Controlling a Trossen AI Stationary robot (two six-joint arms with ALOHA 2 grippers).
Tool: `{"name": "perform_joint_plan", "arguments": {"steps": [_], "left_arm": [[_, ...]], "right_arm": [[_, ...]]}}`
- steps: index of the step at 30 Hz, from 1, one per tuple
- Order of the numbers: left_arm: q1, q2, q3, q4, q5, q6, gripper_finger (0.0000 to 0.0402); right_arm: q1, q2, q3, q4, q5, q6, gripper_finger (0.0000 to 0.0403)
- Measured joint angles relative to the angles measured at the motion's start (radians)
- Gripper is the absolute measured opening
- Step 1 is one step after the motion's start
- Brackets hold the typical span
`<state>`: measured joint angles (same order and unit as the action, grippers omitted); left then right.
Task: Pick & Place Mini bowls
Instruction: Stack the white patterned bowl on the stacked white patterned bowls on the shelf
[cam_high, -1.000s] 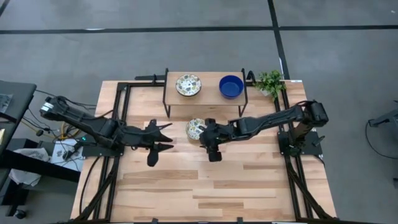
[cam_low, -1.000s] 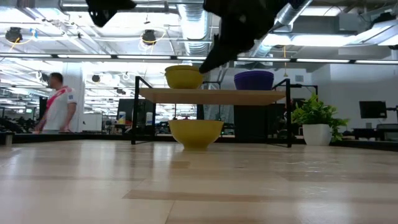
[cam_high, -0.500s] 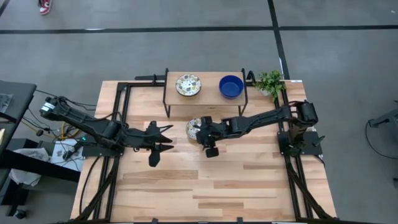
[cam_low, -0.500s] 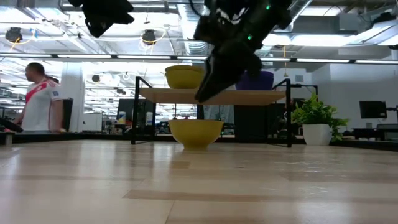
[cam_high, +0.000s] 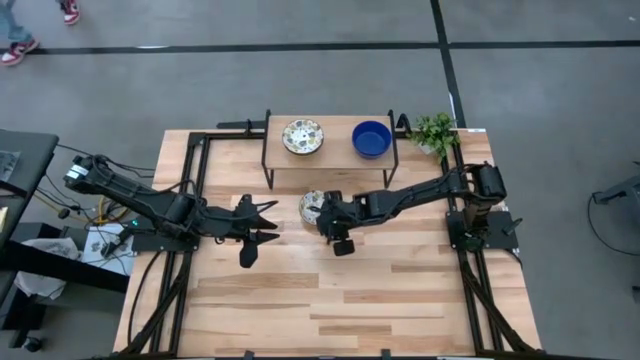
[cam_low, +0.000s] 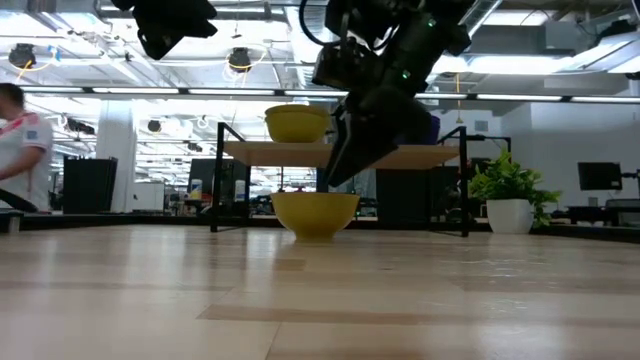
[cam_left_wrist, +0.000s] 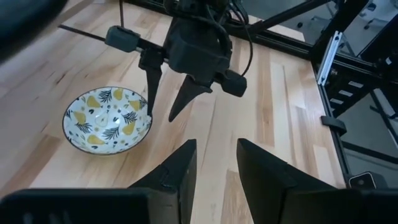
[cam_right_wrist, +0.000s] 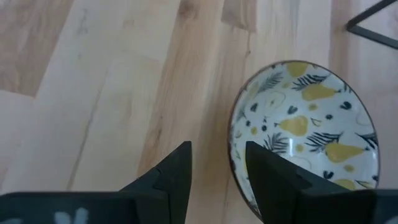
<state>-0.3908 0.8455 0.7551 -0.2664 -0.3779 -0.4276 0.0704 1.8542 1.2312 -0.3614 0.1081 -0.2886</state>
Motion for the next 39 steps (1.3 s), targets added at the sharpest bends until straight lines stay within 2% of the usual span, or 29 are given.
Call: {"name": "perform_joint_plan", "arguments": {"steps": [24,33,39], "left_arm": [[0.0,0.0,0.0,0.003,0.004,-0.023,0.0113],[0.0,0.001,0.0,0.007,0.009,-0.027,0.0113],[0.0,0.001,0.0,0.014,0.012,-0.026,0.0113]], "right_arm": [[-0.03,0.0,-0.022,-0.02,-0.001,-0.105,0.0134],[-0.027,0.078,-0.021,-0.017,0.001,-0.113,0.0134],[-0.007,0.083,-0.017,-0.016,0.023,-0.115,0.0128]]}}
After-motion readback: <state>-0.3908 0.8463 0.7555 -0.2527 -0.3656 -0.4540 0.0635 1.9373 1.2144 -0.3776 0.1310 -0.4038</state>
